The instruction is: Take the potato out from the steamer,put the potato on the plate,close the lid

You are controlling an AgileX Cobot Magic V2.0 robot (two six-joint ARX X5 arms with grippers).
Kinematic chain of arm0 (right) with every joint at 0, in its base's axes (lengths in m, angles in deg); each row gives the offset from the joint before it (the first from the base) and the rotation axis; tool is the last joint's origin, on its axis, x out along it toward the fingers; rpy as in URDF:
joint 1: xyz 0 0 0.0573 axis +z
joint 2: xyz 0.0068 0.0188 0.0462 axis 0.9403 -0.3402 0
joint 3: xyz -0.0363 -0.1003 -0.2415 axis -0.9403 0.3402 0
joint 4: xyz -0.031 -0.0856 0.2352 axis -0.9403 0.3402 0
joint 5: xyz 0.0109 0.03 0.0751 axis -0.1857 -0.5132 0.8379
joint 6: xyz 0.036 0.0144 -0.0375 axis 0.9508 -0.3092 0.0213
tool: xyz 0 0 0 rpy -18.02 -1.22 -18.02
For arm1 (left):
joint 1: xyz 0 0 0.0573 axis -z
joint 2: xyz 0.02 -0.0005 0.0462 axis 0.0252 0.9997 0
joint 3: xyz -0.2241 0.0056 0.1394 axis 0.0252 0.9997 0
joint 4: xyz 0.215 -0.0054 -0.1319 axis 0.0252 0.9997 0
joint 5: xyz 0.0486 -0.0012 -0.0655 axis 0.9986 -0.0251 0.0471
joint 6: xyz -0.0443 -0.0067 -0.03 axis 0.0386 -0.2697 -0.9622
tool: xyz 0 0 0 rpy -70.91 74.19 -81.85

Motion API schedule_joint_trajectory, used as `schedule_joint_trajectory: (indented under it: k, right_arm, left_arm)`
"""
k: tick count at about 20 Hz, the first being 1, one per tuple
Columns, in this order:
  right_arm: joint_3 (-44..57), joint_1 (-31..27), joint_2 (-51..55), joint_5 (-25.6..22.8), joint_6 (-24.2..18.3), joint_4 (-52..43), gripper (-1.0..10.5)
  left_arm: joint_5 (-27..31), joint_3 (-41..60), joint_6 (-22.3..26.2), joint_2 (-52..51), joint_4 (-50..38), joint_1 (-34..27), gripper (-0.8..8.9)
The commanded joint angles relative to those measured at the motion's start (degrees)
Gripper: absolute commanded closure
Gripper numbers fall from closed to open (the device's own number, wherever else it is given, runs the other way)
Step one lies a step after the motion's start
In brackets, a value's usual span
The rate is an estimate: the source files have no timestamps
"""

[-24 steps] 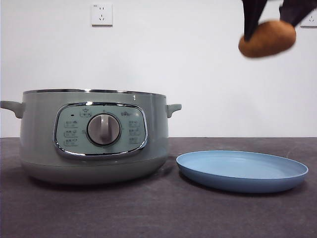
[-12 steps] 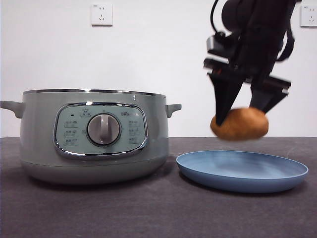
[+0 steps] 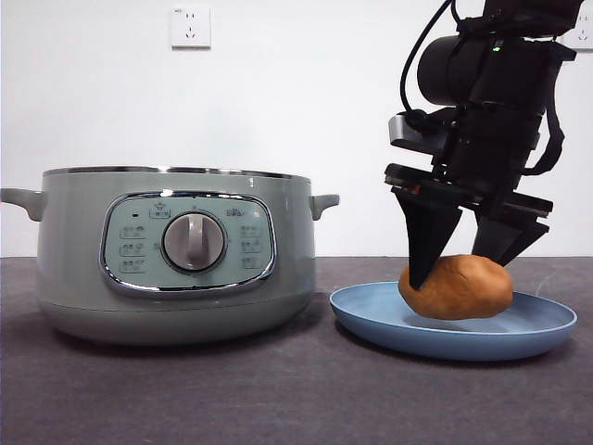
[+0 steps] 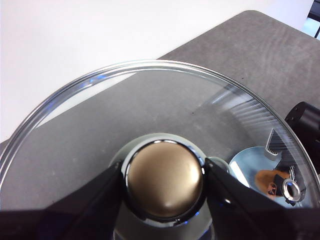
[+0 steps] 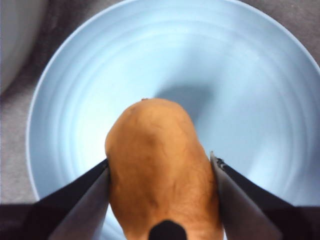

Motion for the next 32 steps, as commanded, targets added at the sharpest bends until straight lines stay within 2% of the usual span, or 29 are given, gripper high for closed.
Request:
schedule_joint_trajectory:
  k: [1, 4, 5, 7, 8, 9, 16, 20, 24, 32]
  right_arm:
    - [0.35, 0.07, -2.14, 0.02, -0.59, -0.02, 9.6]
    - [0.35, 0.07, -2.45, 0.04, -0.52, -0.87, 9.4]
    - [0.35, 0.07, -2.38, 0.02, -0.52, -1.01, 9.0]
    - [0.35, -0.02, -2.38, -0.09, -0.31, -0.76, 5.8]
    - [0.33, -0.07, -2.36, -0.09, -0.33, -0.76, 4.7]
    - [0.33, -0.04, -2.21, -0.09, -0.33, -0.76, 4.3]
    - [-0.85, -0.04, 5.18, -0.02, 0.13, 0.17, 4.4]
    - [-0.96, -0.04, 15.52, -0.04, 0.72, 0.52, 4.4]
    - [-0.96, -0.04, 26.47, -0.13, 0.72, 0.55, 4.4]
    - [-0.98, -1.42, 37.92, -0.57, 1.20, 1.51, 4.4]
  left_arm:
    - [-0.24, -0.83, 0.52, -0.50, 0.96, 0.00, 8.21]
    - [-0.24, -0.83, 0.52, -0.50, 1.81, 0.00, 8.21]
    - [-0.24, -0.83, 0.52, -0.50, 1.95, 0.00, 8.21]
    - [-0.24, -0.83, 0.52, -0.50, 1.95, 0.00, 8.21]
    - [-0.24, -0.83, 0.52, -0.50, 1.95, 0.00, 8.21]
    - [-0.24, -0.83, 0.52, -0.50, 1.92, 0.00, 8.21]
    - [-0.37, -0.83, 0.52, -0.04, 0.68, 0.00, 8.21]
    - [-0.37, -0.72, 0.72, 2.71, 0.57, 0.02, 8.21]
    - [-3.30, -0.39, 0.59, 4.68, -0.74, 0.02, 8.21]
    - [-3.41, 14.32, -1.03, 3.17, -8.72, 0.79, 8.21]
